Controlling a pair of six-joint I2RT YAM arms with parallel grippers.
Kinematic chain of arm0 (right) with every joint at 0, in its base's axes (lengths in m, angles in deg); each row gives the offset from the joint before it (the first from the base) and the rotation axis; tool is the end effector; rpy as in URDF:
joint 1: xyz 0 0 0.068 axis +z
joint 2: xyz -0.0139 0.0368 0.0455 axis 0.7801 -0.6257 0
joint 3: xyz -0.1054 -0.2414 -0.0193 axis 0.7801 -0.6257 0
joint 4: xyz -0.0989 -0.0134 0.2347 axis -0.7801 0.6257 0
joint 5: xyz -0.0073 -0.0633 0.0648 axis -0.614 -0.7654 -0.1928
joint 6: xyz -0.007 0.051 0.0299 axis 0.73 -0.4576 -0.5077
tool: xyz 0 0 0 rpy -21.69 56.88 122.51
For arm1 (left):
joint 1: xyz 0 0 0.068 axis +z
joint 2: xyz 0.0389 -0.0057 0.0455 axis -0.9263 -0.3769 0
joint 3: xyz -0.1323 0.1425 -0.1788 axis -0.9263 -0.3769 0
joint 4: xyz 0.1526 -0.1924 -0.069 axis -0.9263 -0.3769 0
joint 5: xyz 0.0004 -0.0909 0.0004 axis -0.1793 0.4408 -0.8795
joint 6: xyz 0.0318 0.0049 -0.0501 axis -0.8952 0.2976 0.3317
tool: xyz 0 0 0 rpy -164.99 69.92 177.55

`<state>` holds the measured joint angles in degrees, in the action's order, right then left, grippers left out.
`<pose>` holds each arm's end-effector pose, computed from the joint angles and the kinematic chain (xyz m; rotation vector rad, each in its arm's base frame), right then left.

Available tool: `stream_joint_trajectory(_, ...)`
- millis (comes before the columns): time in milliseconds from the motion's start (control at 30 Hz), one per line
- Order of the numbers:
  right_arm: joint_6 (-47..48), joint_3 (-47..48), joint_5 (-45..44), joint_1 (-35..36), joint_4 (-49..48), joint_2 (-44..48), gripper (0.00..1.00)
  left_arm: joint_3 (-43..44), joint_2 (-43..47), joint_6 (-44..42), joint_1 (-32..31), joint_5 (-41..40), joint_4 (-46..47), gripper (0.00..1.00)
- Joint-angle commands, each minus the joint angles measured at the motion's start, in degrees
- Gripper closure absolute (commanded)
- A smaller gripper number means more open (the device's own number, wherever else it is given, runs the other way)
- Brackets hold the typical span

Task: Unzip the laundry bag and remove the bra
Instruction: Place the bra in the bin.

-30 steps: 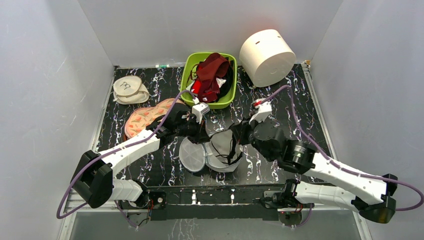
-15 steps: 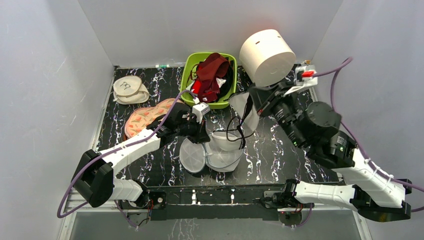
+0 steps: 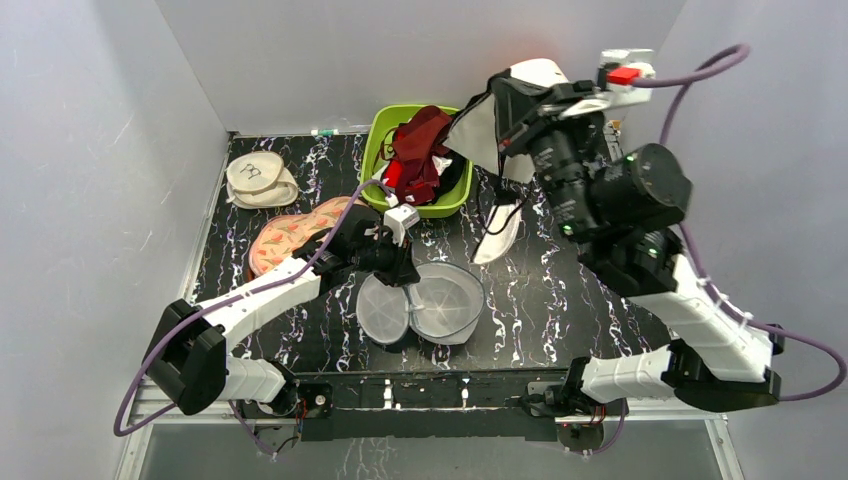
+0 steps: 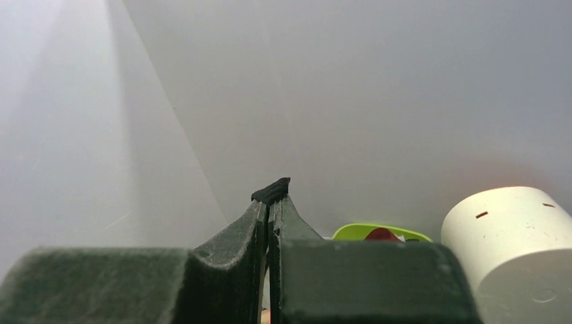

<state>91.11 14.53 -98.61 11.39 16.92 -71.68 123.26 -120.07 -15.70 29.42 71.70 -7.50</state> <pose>0.1055 0.1431 0.5857 -0.0348 1.2312 0.5474 0.2159 -0.1957 0.2434 0.8001 2.0936 -0.9714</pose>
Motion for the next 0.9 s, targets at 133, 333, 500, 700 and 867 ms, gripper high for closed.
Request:
stream_joint_trajectory(133, 12.7, 6.4, -4.8, -2.3, -13.7, -13.2, 1.00, 1.0, 7.4, -1.1, -0.2, -6.9, -1.1, 0.50)
stream_joint_trajectory(333, -5.5, 12.0, 15.8, -21.0, -8.4, -24.2, 1.00, -1.5, 18.7, -2.2, 0.0, -15.1, 0.1, 0.02)
stream_joint_trajectory(500, -11.7, 31.8, 28.4, -28.0, -9.2, -44.7, 1.00, -4.3, 32.1, 0.6, 3.7, -36.1, -0.7, 0.02)
stream_joint_trajectory(700, -13.2, 36.2, 31.5, -29.5, -15.1, -51.6, 1.00, -4.5, 35.6, 2.0, 4.7, -45.2, -2.5, 0.02)
stream_joint_trajectory(867, -14.0, 35.0, 31.7, -30.9, -16.6, -54.5, 1.00, -4.5, 35.9, 1.8, 4.8, -45.1, -2.4, 0.01)
